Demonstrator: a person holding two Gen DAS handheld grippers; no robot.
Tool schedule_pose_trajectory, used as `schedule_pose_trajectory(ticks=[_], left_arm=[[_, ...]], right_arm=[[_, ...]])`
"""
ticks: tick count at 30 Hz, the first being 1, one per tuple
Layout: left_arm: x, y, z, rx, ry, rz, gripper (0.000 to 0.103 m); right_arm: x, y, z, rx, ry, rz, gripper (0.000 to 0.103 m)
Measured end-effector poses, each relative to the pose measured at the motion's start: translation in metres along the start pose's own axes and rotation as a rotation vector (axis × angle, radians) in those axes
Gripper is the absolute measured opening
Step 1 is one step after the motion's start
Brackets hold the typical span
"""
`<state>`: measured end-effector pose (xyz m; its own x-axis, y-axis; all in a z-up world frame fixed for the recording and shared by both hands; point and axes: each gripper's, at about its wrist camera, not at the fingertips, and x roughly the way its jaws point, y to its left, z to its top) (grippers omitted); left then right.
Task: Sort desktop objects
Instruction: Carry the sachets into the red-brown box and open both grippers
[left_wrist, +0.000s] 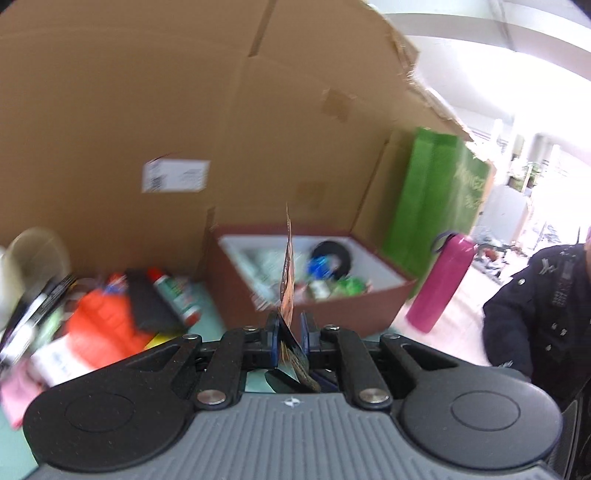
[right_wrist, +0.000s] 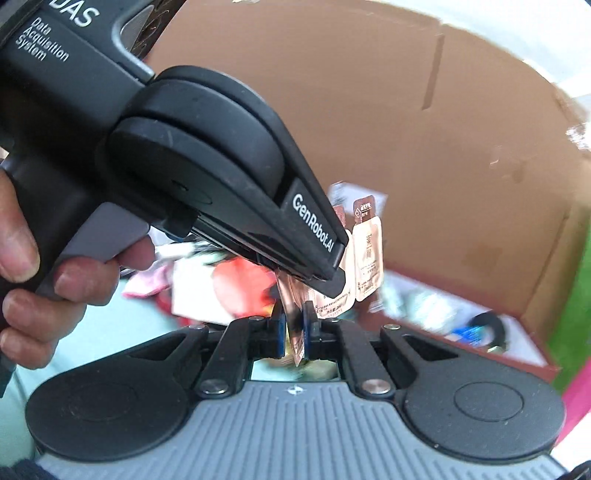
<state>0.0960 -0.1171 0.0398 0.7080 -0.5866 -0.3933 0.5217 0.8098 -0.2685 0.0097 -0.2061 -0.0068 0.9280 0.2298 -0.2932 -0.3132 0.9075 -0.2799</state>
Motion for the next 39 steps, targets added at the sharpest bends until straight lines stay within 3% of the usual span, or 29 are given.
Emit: schedule_pose_trajectory(ticks=[7,12,16,19,20,21,22,23,24,25,27,30,31,32,39], left_arm=[[0.061,-0.028,0.036,0.047,-0.008,-0.121,0.009],[0.119,-0.039,0.052,0.041,0.018,-0.203,0.009],[0.163,-0.043,0.053,0.046,0.039,-0.224,0.01],[0.19,-0.039,0.049,0.034,0.079,-0.194,0.013],[0.195,-0.036,0.049,0.025,0.087,-0.183,0.021],[0.198,-0.033,0.048,0.018,0.096,-0.18,0.04],[0.198,-0.029,0.049,0.009,0.102,-0.18,0.051],[0.194,-0.025,0.049,0.002,0.095,-0.179,0.073],[0.188,-0.023,0.048,0.001,0.067,-0.173,0.084],[0.18,-0.021,0.048,0.012,0.029,-0.163,0.087],[0.167,-0.022,0.048,0.067,-0.02,-0.126,0.096],[0.154,-0.023,0.05,0.116,-0.047,-0.077,0.098],[0.149,-0.022,0.049,0.115,-0.05,-0.075,0.098],[0.144,-0.02,0.049,0.108,-0.051,-0.076,0.098],[0.102,-0.019,0.032,0.095,-0.019,0.027,0.098]], right_arm=[[0.004,-0.059,0.005,0.015,-0.028,-0.153,0.006],[0.025,-0.101,0.001,-0.009,0.007,-0.261,0.006],[0.045,-0.129,-0.009,-0.031,0.059,-0.326,0.006],[0.067,-0.142,-0.018,-0.059,0.106,-0.347,0.006],[0.075,-0.146,-0.022,-0.058,0.118,-0.349,0.006],[0.081,-0.149,-0.025,-0.055,0.128,-0.354,0.006],[0.087,-0.152,-0.027,-0.05,0.137,-0.363,0.007],[0.091,-0.154,-0.029,-0.039,0.149,-0.362,0.01],[0.094,-0.157,-0.03,-0.018,0.164,-0.339,0.015],[0.095,-0.161,-0.03,0.011,0.179,-0.303,0.029],[0.092,-0.164,-0.03,0.056,0.166,-0.264,0.042],[0.082,-0.163,-0.026,0.099,0.154,-0.246,0.069],[0.078,-0.162,-0.025,0.117,0.147,-0.243,0.083],[0.077,-0.164,-0.024,0.14,0.139,-0.25,0.088],[0.043,-0.15,-0.018,0.264,0.103,-0.239,0.093]])
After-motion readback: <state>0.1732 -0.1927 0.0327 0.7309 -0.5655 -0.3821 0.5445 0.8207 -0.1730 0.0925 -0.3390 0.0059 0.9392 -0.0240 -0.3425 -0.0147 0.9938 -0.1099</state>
